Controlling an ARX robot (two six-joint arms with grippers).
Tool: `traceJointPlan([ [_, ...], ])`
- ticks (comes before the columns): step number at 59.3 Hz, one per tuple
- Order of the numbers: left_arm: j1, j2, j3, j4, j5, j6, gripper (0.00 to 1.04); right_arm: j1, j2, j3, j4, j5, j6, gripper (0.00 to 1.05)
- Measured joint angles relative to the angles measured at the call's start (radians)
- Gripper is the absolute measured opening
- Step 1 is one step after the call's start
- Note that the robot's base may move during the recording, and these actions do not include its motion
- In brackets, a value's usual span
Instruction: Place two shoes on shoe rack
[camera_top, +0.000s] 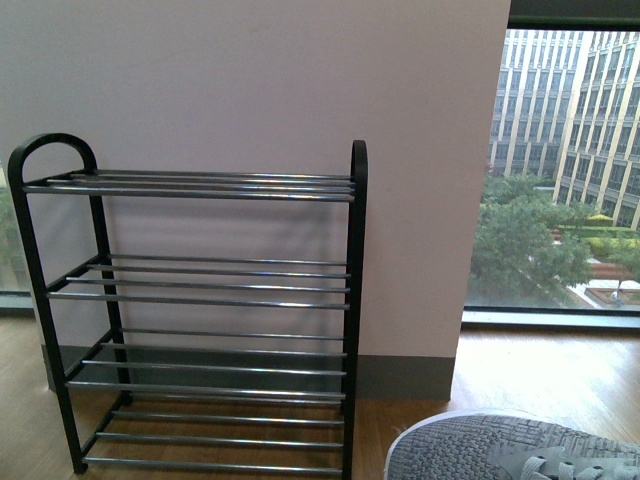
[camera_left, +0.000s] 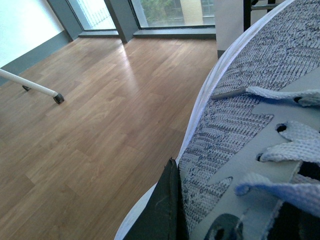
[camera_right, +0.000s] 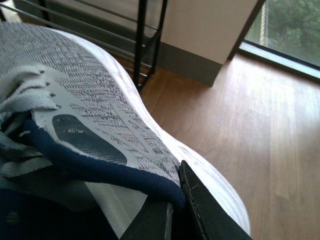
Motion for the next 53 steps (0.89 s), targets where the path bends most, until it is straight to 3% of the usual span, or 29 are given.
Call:
traceJointPlan([
  [53,0.0,0.0,0.0,0.0,-0.006,0.0,0.02,0.004,0.0,0.0,0.0,-0.017,0.0,0.01],
])
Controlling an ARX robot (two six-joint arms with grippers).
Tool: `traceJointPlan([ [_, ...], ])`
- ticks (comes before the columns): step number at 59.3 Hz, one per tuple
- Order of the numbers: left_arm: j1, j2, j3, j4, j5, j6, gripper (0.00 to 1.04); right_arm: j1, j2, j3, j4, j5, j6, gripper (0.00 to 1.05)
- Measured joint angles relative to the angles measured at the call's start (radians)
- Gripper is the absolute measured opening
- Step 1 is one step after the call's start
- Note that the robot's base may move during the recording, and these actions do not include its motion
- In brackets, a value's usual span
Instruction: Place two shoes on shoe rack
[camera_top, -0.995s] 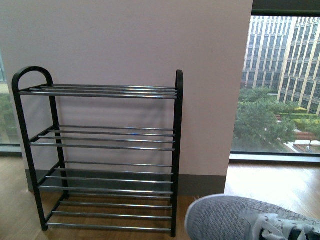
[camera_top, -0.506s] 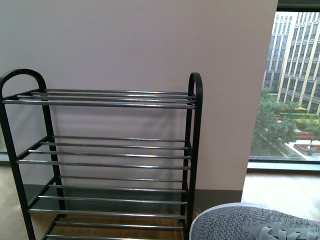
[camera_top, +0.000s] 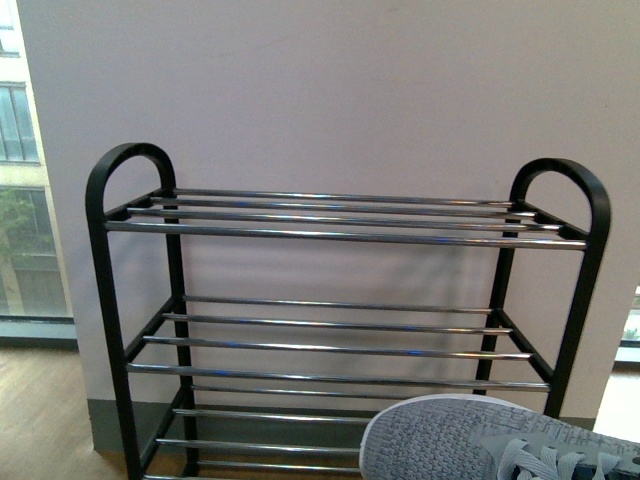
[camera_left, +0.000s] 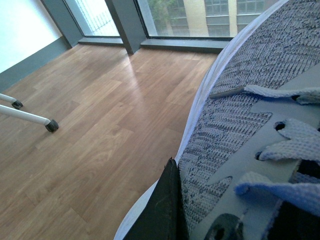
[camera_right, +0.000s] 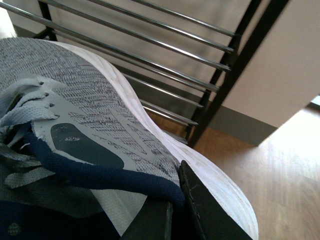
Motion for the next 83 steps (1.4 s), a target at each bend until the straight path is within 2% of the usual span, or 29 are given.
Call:
traceJointPlan([
  [83,0.0,0.0,0.0,0.0,0.005,0.001,0.02,0.0,0.001,-0.002,0.0,0.005,0.0,0.01],
])
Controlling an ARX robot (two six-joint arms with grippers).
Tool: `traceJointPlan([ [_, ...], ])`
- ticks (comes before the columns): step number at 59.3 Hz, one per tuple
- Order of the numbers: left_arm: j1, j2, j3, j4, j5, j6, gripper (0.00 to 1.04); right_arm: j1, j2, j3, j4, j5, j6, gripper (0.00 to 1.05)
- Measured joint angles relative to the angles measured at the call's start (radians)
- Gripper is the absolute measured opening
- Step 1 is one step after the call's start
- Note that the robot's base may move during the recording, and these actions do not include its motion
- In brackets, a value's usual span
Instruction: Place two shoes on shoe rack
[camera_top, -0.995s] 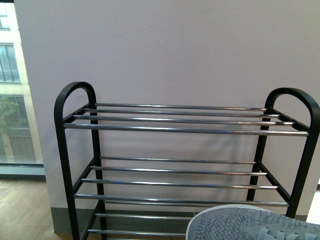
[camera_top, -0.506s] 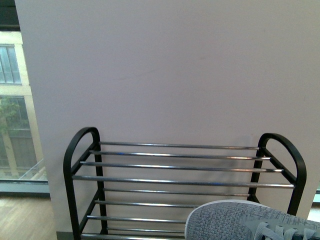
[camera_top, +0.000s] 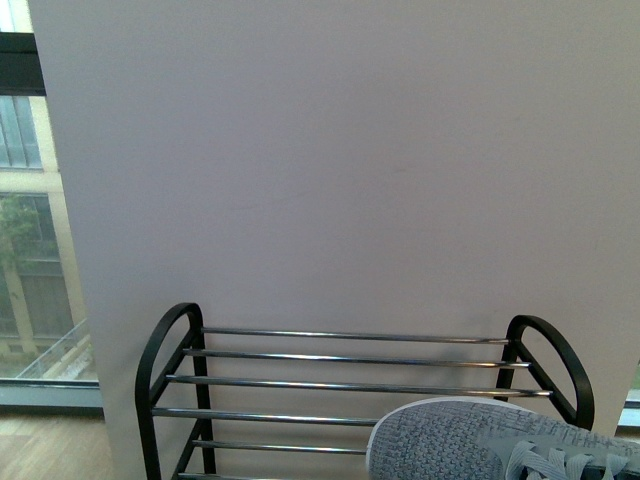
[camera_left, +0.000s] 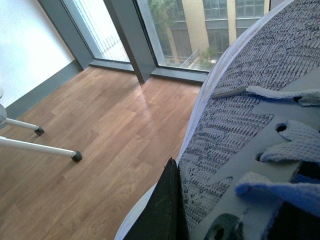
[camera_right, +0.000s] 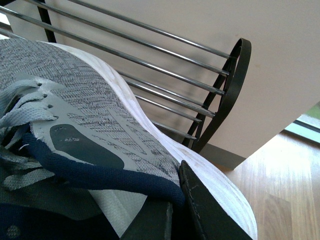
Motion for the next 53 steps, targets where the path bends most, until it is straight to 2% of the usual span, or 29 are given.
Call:
traceJointPlan([
  [5,0.0,0.0,0.0,0.0,0.001,0.0,0.02,0.0,0.0,0.0,0.001,-0.003,0.002,0.01],
  [11,0.0,0.0,0.0,0.0,0.0,0.0,0.02,-0.006,0.021,-0.004,0.068,-0.068,0.029,0.01],
  [16,0.0,0.0,0.0,0.0,0.001,0.0,0.02,0.018,0.081,0.031,0.075,-0.057,0.065,0.01],
  [31,0.0,0.0,0.0,0.0,0.0,0.0,0.02,0.115,0.571,0.485,0.002,0.163,0.205,0.01],
  [37,0.0,0.0,0.0,0.0,0.002,0.0,0.02,0.123,0.685,0.649,-0.065,0.231,0.241,0.01],
  [45,0.0,0.0,0.0,0.0,0.001,0.0,0.02,0.098,0.82,0.866,-0.248,0.304,0.349,0.01],
  [53,0.0,0.0,0.0,0.0,0.001,0.0,0.02,0.047,0.874,0.987,-0.457,0.289,0.516,0.01],
])
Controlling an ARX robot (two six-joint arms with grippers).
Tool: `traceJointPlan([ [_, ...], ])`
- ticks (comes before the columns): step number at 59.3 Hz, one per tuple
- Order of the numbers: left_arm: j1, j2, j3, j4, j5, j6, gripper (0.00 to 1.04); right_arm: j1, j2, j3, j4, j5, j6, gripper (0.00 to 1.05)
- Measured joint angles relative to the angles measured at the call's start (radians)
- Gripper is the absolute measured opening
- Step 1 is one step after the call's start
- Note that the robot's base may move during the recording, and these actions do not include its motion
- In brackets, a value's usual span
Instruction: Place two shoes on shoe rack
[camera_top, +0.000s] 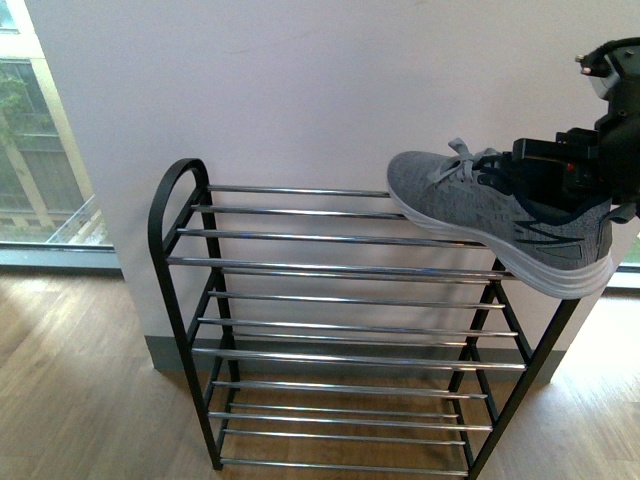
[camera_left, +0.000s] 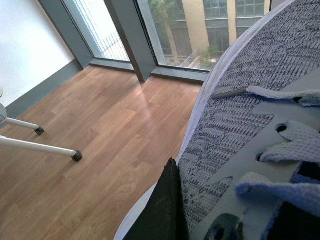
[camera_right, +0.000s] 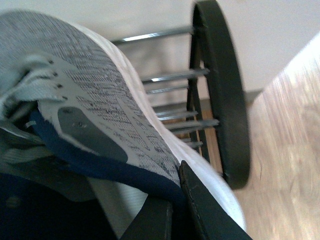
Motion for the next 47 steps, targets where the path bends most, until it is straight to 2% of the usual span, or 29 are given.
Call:
traceJointPlan([
  [12,0.0,0.0,0.0,0.0,0.0,0.0,0.02,-0.051,-0.013,0.03,-0.196,-0.056,0.258,0.01],
  [22,0.0,0.0,0.0,0.0,0.002,0.0,0.02,-0.045,-0.052,0.016,-0.202,-0.095,0.407,0.01],
  [28,0.0,0.0,0.0,0.0,-0.001,0.0,0.02,-0.023,-0.072,0.013,-0.183,-0.123,0.547,0.01],
  [38,0.0,0.0,0.0,0.0,0.001,0.0,0.02,0.039,-0.073,0.013,-0.191,-0.083,0.719,0.01],
  [47,0.0,0.0,0.0,0.0,0.0,0.0,0.02,0.09,-0.039,0.032,-0.2,-0.037,0.806,0.01],
])
